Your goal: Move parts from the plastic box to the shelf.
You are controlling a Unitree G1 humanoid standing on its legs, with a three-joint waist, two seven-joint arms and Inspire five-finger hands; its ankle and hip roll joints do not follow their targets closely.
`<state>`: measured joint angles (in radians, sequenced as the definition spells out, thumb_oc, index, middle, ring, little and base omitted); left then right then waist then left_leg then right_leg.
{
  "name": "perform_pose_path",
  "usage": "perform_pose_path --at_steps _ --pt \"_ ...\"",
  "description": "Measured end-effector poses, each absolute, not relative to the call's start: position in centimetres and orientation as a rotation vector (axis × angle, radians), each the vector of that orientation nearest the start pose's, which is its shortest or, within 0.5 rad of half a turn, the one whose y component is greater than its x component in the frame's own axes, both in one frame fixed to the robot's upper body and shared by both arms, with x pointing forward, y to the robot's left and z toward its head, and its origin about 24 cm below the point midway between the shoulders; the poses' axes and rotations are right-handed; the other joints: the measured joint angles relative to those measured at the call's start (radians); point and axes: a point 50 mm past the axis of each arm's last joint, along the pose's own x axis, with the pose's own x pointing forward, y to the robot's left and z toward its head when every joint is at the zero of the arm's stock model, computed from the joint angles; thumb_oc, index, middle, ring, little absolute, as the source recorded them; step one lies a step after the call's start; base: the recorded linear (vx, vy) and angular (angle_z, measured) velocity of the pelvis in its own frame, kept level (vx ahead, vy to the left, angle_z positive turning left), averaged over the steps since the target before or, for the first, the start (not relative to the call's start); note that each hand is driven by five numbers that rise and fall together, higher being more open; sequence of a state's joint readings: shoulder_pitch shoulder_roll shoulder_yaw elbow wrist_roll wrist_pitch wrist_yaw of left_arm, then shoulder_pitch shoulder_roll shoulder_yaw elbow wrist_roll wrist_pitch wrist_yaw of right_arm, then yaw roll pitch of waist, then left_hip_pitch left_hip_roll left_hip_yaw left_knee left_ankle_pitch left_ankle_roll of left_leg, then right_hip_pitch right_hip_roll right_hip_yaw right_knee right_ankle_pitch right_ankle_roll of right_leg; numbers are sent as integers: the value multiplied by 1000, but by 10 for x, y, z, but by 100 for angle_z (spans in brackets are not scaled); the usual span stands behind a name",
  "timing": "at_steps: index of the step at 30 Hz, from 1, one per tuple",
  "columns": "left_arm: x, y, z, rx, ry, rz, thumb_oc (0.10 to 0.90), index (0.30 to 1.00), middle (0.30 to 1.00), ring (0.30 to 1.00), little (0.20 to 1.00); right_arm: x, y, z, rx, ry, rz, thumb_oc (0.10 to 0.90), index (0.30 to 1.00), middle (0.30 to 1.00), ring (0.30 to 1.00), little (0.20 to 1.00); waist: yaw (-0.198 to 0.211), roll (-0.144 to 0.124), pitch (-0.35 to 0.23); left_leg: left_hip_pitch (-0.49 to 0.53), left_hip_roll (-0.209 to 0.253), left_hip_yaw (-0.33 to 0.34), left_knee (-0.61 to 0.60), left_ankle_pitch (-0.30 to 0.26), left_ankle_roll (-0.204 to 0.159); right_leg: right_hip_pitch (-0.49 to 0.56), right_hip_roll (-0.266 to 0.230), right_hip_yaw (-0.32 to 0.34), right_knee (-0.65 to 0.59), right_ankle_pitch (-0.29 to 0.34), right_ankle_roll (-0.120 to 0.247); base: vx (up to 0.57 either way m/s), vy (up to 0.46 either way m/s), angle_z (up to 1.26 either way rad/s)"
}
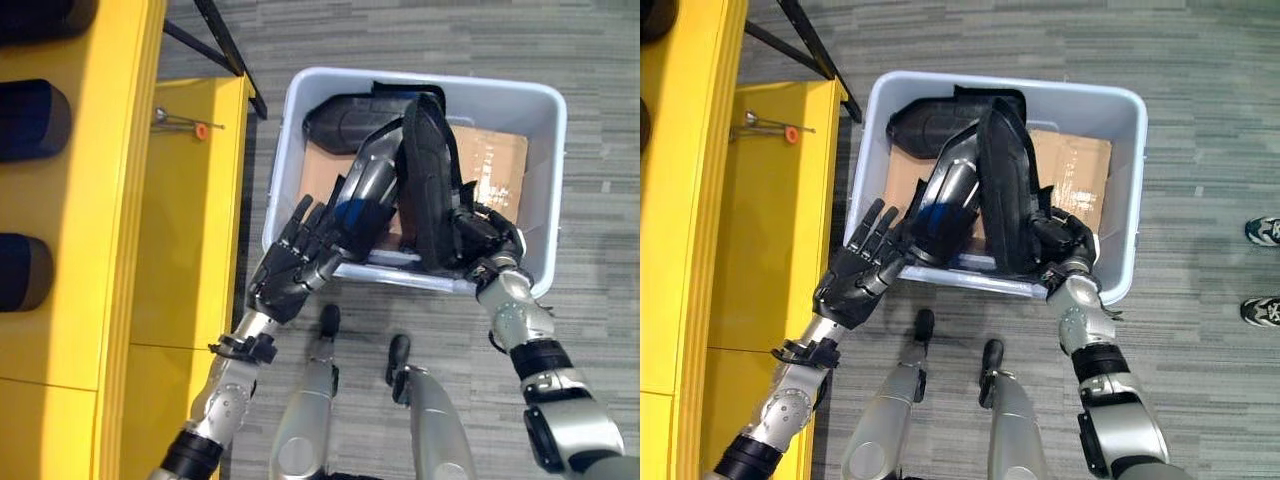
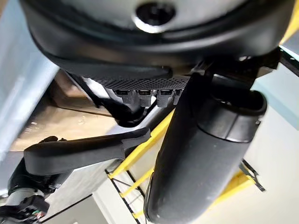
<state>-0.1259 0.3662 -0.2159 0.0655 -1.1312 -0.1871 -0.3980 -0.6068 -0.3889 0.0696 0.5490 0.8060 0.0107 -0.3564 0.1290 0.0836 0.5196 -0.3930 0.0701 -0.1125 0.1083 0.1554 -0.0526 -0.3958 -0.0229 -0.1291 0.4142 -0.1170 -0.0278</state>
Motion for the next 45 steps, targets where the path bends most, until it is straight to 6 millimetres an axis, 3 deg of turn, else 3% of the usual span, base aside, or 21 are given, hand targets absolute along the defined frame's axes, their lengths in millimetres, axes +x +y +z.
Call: perform_pose_path --at_steps 3,5,10,11,13,21,24,26,30,31,32,33,34,35,37,40,42,45 --pt "267 171 79 -732 -233 -479 900 1000 1000 1000 1000 357 -222 104 400 35 -347 400 300 300 300 300 -7 -11 -4 56 2 2 -6 -14 6 70 3 6 -41 5 7 126 -35 -6" --pt "264 179 77 -727 -237 -450 900 1000 1000 1000 1000 356 -217 101 396 49 -350 400 300 300 300 300 -13 -42 -26 78 3 17 -10 -24 8 96 5 16 -61 10 11 115 -28 -15" --pt "262 178 73 -724 -209 -459 900 1000 1000 1000 1000 348 -218 88 423 91 -374 400 300 300 300 300 -15 -82 -66 139 6 32 -14 -45 6 180 6 33 -122 21 21 132 -48 -7" --pt "259 178 67 -715 -185 -449 900 1000 1000 1000 1000 342 -215 79 435 115 -373 400 300 300 300 300 -13 -85 -74 179 4 36 -16 -52 10 232 6 36 -150 24 25 93 -69 -4" --pt "249 179 54 -732 -149 -417 900 1000 1000 1000 1000 328 -209 59 448 160 -357 400 300 300 300 300 -16 -94 -148 190 2 38 -30 -64 10 253 5 37 -188 26 28 83 -107 0" --pt "232 181 34 -740 -111 -329 900 1000 1000 1000 1000 301 -170 20 414 296 -188 400 300 300 300 300 -10 -93 -201 276 -5 17 -40 -75 18 373 6 10 -251 27 29 51 -125 10" --pt "225 182 26 -752 -85 -302 900 1000 1000 1000 1000 286 -142 -1 393 393 -91 400 300 300 300 300 8 -80 -220 303 -7 -18 -45 -73 13 416 16 -22 -255 16 25 25 -110 29" --pt "221 183 22 -753 -71 -290 900 1000 1000 1000 1000 279 -134 -8 379 427 -63 400 300 300 300 300 19 -69 -233 310 -7 -40 -48 -70 4 432 19 -42 -253 8 22 -50 -33 37" --pt "206 184 9 -783 -29 -234 900 1000 1000 1000 1000 268 -108 -17 361 482 41 400 300 300 300 300 70 -15 -272 299 4 -61 -97 -58 -1 421 28 -87 -227 0 10 -131 -14 40" --pt "202 183 5 -796 -17 -222 900 1000 1000 1000 1000 264 -105 -19 358 493 58 400 300 300 300 300 64 -4 -283 293 16 -39 -129 -58 10 422 24 -114 -225 2 6 -231 22 121" --pt "202 182 1 -800 -8 -236 900 1000 1000 1000 1000 255 -105 -20 369 493 59 400 300 300 300 300 56 -15 -289 289 52 109 -157 -113 37 423 -9 -184 -241 15 -12 -343 54 148" --pt "202 182 0 -800 -3 -242 900 1000 1000 1000 1000 252 -106 -20 374 492 62 400 300 300 300 300 47 -22 -288 273 67 184 -152 -144 36 420 -24 -210 -244 18 -16 -279 60 172" --pt "200 182 -9 -803 28 -234 900 1000 1000 1000 1000 245 -111 -23 368 495 68 400 300 300 300 300 40 -28 -290 243 99 289 -72 -140 39 414 -54 -268 -242 13 -24 -241 73 128" --pt "199 182 -12 -803 44 -229 900 1000 1000 1000 1000 242 -114 -25 365 503 73 400 300 300 300 300 28 -37 -291 227 109 324 17 -145 36 417 -72 -296 -249 12 -23 -126 77 117" --pt "197 177 -15 -807 60 -242 900 1000 1000 1000 1000 235 -124 -32 345 525 73 400 300 300 300 300 10 -69 -292 247 88 331 125 -167 19 403 -128 -312 -232 10 -12 -189 125 63" --pt "200 164 -13 -813 64 -293 900 1000 1000 1000 1000 230 -143 -36 321 534 48 400 300 300 300 300 -35 -85 -296 292 100 370 283 -211 17 401 -190 -354 -204 23 15 -139 263 53" --pt "209 160 -6 -805 37 -328 900 1000 1000 1000 1000 234 -152 -33 350 511 15 400 300 300 300 300 -64 -95 -314 312 40 381 164 -237 35 348 -216 -333 -162 29 62 -149 412 63" --pt "220 161 1 -778 12 -356 900 1000 1000 1000 1000 236 -150 -31 377 499 11 400 300 300 300 300 -61 -104 -319 317 -13 342 54 -208 70 319 -220 -275 -174 36 77 -124 274 69"
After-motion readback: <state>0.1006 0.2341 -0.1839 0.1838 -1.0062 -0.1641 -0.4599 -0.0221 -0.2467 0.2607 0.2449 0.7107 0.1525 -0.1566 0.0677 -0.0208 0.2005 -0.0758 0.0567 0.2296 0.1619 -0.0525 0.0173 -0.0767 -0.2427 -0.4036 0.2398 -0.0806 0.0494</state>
